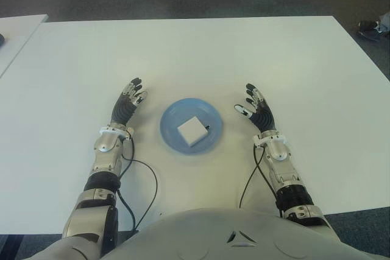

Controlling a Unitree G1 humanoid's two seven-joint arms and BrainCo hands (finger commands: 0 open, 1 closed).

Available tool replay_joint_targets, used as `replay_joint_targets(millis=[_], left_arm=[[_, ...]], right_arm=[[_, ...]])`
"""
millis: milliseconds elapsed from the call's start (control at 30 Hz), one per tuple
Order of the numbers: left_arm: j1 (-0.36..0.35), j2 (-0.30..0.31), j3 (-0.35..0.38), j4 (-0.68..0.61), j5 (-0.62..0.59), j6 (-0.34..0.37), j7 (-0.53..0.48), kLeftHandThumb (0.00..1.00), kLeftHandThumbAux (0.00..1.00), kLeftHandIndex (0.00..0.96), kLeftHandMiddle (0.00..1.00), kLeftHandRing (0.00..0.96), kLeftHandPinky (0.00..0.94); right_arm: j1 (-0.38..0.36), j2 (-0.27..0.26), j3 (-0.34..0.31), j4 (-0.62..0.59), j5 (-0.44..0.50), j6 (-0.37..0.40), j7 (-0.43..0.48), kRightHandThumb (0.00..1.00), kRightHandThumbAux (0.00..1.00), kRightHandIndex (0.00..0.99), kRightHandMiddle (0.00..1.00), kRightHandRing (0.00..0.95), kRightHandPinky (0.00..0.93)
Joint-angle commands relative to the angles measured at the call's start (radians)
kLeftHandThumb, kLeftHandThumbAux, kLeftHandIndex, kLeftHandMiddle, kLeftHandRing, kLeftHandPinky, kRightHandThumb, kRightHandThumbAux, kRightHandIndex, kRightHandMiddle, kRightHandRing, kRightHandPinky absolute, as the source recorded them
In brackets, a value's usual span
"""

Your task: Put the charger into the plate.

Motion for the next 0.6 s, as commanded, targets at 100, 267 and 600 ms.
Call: replay_joint_targets(millis=[100,267,600], left_arm=[[-0.005,-0.027,-0.027,0.021,0.029,0.039,0.004,0.000,0.496,0.000,0.000,0.000,0.000],[-0.021,-0.029,-0.027,0.049,0.032,0.025,0.003,0.000,0.493,0.000,0.000,0.000,0.000],[-0.041,-0.027,-0.025,0.092,0.040,-0.008,-0.001,0.000,0.501,0.000,0.000,0.000,0.000]], right_arm=[[0.057,0.001,-0.009,0.067,0.002,0.109,0.002,0.020,0.597,0.000,0.000,0.000,0.000],[0.043,0.000,-0.007,0.086,-0.007,0.116,-0.001,0.018,0.598,0.000,0.000,0.000,0.000],[0.025,0.004,-0.009,0.109,-0.005,0.120,-0.003,0.013,0.593,0.000,0.000,0.000,0.000]])
